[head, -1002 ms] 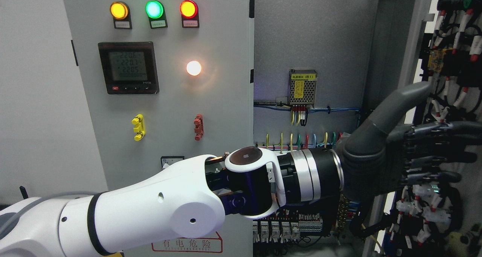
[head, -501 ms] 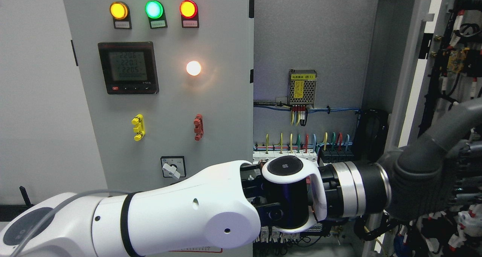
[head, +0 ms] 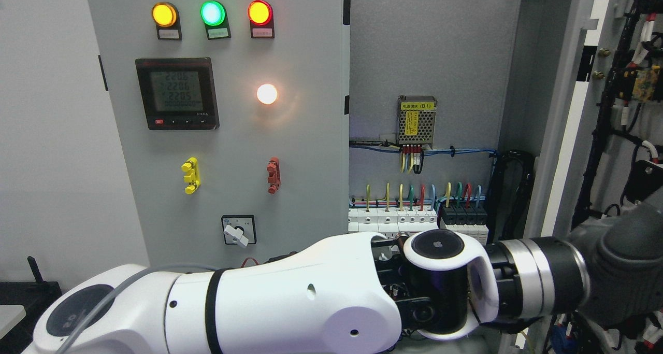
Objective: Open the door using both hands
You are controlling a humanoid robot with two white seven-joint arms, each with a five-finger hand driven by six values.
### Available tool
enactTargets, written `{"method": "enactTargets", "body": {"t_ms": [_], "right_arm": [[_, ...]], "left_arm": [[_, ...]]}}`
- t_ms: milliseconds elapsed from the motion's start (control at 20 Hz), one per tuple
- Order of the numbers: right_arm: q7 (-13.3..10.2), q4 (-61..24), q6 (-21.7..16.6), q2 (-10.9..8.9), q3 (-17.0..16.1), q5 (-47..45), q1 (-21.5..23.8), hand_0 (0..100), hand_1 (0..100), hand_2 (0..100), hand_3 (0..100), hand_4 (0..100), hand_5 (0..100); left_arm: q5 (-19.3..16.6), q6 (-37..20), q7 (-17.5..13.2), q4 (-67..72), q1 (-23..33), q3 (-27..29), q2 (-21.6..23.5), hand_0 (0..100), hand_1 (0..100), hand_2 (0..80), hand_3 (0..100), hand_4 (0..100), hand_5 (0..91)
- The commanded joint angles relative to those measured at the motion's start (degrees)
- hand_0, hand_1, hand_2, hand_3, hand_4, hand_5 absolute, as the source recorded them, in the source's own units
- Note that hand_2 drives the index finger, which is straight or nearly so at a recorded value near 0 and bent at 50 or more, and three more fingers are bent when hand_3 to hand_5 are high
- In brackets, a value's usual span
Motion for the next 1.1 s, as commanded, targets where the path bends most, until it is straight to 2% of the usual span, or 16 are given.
{"method": "enactTargets", "body": {"t_ms": [0,250,351,451,701,851,1052], "right_arm": [[-0.01,0.0,0.01,0.0,0.0,0.0,0.0,11,0,0,0,0,0],[-0.01,0.0,0.01,0.0,0.0,0.0,0.0,11,0,0,0,0,0],[-0.01,0.0,0.01,0.0,0.0,0.0,0.0,11,0,0,0,0,0],[-0.01,0.0,0.01,0.0,0.0,0.0,0.0,11,0,0,0,0,0],[-0.01,0.0,0.01,0.0,0.0,0.0,0.0,11,0,0,0,0,0],[-0.01,0.0,0.01,0.0,0.0,0.0,0.0,11,0,0,0,0,0],[-0.01,0.0,0.01,0.0,0.0,0.0,0.0,11,0,0,0,0,0]], "left_arm": [[0.12,0.04,-0.04,2.71,-0.2,-1.07,-3.64,0,0,0.0,0,3,0.0],[0.12,0.48,-0.22,2.1,-0.29,-0.8,-2.85,0,0,0.0,0,3,0.0],[0.03,0.56,-0.74,1.39,-0.2,-0.36,-0.76,0,0,0.0,0,3,0.0],[0.12,0.56,-2.05,0.78,-0.12,-0.36,3.46,0,0,0.0,0,3,0.0],[0.12,1.53,-5.14,-7.47,0.5,-0.27,18.22,0,0,0.0,0,3,0.0],[-0.06,2.49,-7.24,-11.52,3.39,0.16,26.48,0,0,0.0,0,3,0.0],[-0.41,4.51,-12.6,-14.08,8.92,2.88,35.62,0,0,0.0,0,3,0.0]]}}
